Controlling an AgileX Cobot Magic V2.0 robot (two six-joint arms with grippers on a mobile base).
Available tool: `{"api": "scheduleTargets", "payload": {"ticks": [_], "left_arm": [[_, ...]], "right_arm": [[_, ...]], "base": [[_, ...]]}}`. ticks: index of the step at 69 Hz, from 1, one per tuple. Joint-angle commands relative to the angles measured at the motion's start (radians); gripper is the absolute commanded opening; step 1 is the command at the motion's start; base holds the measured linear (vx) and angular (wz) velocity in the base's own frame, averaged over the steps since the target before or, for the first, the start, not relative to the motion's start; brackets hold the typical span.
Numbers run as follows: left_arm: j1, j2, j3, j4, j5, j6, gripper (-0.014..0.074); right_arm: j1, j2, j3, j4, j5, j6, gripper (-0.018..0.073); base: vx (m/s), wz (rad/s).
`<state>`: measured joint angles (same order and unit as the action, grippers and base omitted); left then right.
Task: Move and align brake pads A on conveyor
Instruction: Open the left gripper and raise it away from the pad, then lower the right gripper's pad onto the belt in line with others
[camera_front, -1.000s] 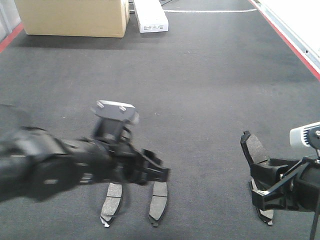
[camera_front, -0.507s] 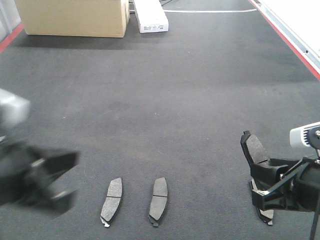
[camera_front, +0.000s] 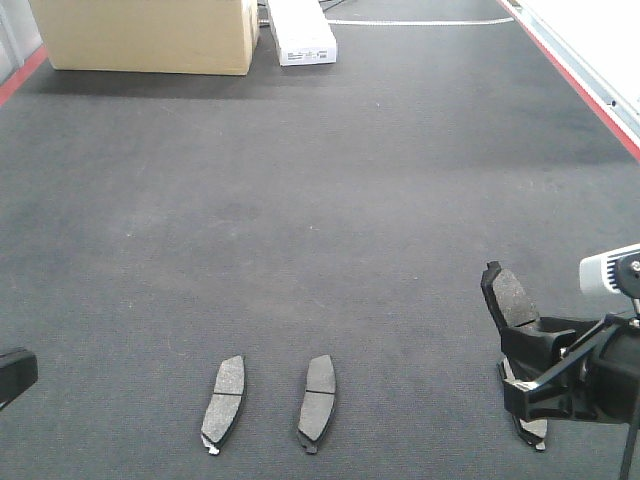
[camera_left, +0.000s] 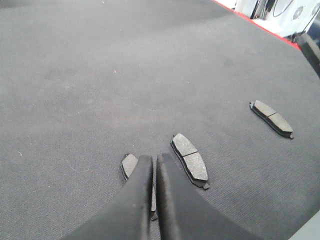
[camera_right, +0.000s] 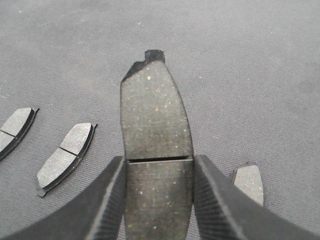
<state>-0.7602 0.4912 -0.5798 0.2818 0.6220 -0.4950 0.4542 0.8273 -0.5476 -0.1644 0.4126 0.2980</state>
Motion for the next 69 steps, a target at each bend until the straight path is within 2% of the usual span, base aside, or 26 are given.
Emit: {"api": "scheduleTargets", "payload": {"ticks": [1,44,58,63,69], "left_arm": [[-0.006,0.002,-0.025,0.008,-0.059,-0.009,-0.0008],[-0.006,0.002,-0.025,0.008,-0.059,-0.009,-0.0008],[-0.006,0.002,-0.025,0.008,-0.059,-0.009,-0.0008],[-0.006,0.002,-0.025,0.008,-0.059,-0.009,-0.0008],[-0.006,0.002,-0.025,0.008,-0.059,-0.009,-0.0008]], "right_arm": [[-0.004,-0.009,-0.032,-0.014,-0.085,-0.009,0.0077],[-0.004,-0.009,-0.032,-0.008,-0.099,-0.006,0.0077],[-0.004,0.006,-0.033,0.113,-0.088,0.001,0.0084],[-0.004,0.05,-0.046,0.182,-0.062,0.0,0.0084],[-0.004,0.126,-0.07,0.215,-0.024,0.0,0.0085]], "base": [[0.0,0.0],[0.0,0.0],[0.0,0.0],[0.0,0.0],[0.0,0.0]]}}
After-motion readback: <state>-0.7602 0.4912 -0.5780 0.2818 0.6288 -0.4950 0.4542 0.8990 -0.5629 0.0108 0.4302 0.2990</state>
